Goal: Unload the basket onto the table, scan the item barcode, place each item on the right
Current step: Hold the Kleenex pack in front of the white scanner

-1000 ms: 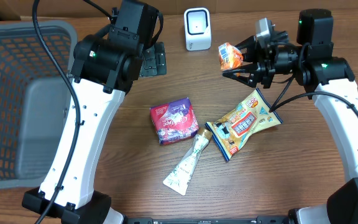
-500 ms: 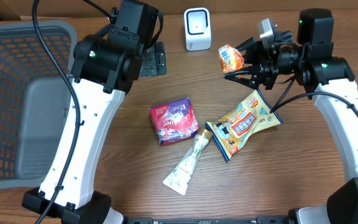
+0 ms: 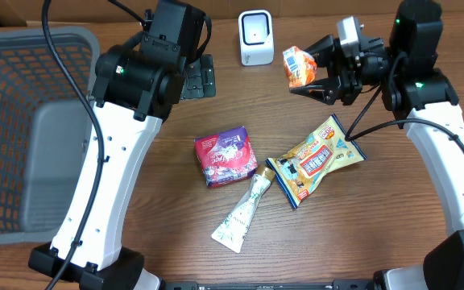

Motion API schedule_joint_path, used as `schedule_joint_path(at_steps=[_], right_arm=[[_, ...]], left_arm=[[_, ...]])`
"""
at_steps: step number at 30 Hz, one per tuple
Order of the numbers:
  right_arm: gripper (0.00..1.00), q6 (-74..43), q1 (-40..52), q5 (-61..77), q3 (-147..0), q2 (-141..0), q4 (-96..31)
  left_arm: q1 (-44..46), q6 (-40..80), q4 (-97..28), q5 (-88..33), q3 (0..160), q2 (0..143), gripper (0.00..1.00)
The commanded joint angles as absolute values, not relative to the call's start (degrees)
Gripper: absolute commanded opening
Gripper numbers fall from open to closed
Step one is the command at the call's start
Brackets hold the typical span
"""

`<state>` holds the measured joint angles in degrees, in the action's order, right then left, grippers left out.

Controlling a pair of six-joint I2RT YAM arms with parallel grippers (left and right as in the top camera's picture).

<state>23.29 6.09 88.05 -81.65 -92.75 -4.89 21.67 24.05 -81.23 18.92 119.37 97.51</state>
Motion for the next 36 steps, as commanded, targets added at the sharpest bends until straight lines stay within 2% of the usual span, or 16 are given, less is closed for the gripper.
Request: schedule_joint_path(at_steps=[1,4,7,12,15,18,21,29,33,36], right_arm=[[0.49,16.3,6.4,89.9,-83.0,-91.3,-2.6],[0.41,14.7,6.4,89.8,-82.9,-91.4,-4.1],[0.39,14.7,6.4,83.8,-82.8,-91.6,-10.2],[0.35,10.7,7.0,52.8,-82.8,-92.6,-23.0],[0.32,0.6,8.0,45.1,-82.8,-95.0,-21.1],[0.36,-8.8,9.4,45.0,-82.8,-98.5,-13.4],[0.36,-24.1,10.5,44.9,-82.8,-103.7,-1.7],[0.3,-76.9,11.6,42.1,-82.8,-117.6,26.3],[0.3,-93.6,13.2,35.3,-82.8,-120.8,31.0],[0.31,-100.0,14.8,28.7,-82.9,-121.6,31.6]], left_arm=[[21.8,24.4,-81.3,19.9,120.1,96.2,1.0],[21.8,24.4,-81.3,19.9,120.1,96.2,1.0],[21.8,24.4,-81.3,19.9,120.1,96.2,1.0],[21.8,24.4,-81.2,19.9,120.1,96.2,1.0],[21.8,24.4,-81.2,19.9,120.1,96.2,1.0],[21.8,24.4,-81.2,19.9,120.1,96.2,1.0],[21.8,24.4,-81.2,19.9,120.1,96.2,1.0],[21.8,24.4,-81.3,19.9,120.1,96.2,1.0],[21.8,24.4,-81.2,19.9,120.1,96.2,1.0],[21.8,24.4,-81.2,19.9,120.1,96.2,1.0]])
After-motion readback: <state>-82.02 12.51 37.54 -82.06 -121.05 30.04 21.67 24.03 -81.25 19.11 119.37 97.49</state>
